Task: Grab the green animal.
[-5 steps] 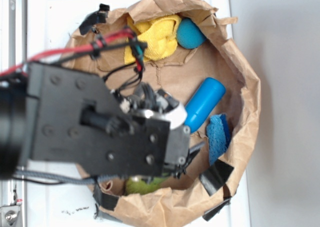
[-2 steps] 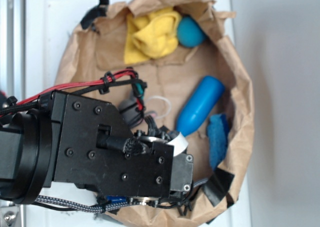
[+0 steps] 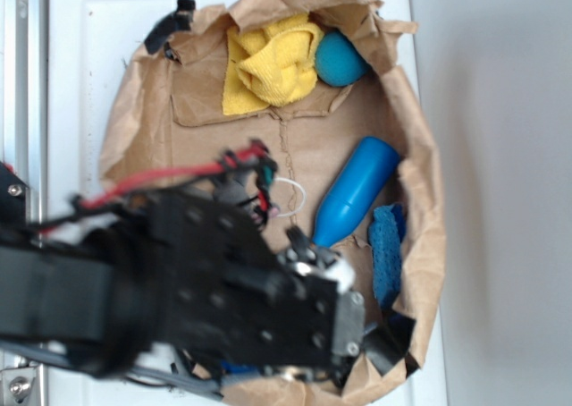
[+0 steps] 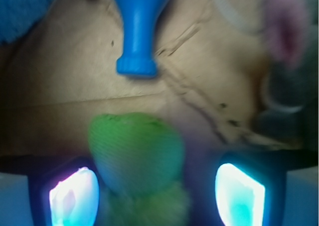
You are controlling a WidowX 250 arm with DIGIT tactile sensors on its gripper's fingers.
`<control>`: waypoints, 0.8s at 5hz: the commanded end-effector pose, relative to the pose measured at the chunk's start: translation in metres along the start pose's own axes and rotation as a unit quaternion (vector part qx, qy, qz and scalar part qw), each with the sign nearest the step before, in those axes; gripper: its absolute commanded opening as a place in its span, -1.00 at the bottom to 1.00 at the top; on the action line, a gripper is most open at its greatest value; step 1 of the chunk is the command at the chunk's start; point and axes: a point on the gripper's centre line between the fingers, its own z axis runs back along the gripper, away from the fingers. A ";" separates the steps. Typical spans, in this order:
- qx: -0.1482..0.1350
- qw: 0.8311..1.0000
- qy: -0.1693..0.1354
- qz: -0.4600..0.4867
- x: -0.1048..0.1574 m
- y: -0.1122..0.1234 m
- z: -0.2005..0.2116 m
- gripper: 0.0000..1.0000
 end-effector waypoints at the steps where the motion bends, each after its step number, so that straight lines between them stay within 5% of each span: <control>1: -0.029 1.000 0.003 -0.004 0.015 -0.014 -0.005 1.00; 2: -0.031 0.999 0.003 0.010 0.022 -0.013 -0.006 -1.00; 4: -0.077 0.997 -0.015 0.007 0.042 0.012 0.027 -1.00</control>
